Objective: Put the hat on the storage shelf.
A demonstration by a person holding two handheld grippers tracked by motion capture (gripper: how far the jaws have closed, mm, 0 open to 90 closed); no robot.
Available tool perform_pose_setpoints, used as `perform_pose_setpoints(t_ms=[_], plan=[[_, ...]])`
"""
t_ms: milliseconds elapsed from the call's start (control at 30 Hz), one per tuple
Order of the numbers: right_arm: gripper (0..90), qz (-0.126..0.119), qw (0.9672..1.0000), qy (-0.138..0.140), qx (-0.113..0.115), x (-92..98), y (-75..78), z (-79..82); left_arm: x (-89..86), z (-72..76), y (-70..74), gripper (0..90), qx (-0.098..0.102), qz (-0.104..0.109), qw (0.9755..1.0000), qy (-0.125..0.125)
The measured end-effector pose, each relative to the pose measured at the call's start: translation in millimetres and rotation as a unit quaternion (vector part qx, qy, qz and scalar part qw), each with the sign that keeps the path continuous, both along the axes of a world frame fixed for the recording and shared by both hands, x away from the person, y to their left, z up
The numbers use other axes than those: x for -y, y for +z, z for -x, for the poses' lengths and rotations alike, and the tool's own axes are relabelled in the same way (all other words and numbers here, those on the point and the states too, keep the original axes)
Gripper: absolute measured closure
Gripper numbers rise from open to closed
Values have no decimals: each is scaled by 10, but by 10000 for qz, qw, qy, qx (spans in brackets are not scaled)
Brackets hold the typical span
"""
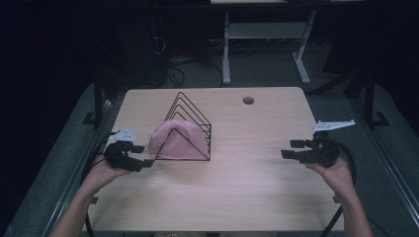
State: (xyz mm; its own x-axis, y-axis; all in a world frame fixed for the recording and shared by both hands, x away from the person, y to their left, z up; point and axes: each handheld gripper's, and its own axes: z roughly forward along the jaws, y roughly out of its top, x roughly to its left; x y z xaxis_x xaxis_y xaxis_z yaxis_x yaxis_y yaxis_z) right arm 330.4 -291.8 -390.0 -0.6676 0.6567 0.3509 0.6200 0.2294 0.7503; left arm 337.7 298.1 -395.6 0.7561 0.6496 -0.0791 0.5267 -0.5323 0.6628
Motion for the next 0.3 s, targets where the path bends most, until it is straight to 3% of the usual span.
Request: perform_pose_setpoints(t_ms=[167,200,267,300], plan=[[254,43,9999,-135,-5,126,-95,163,-19,129,-47,270,8,96,9999,81],[252,55,9998,-182,13,167,-154,252,-34,181,-76,263,34,227,9996,145],[251,70,9998,-197,6,180,-177,280,-51,286,-169,263,72,581,9978,308],[244,105,9997,-230,-28,192,-217,325,-52,320,-208,263,114,613,9973,377]])
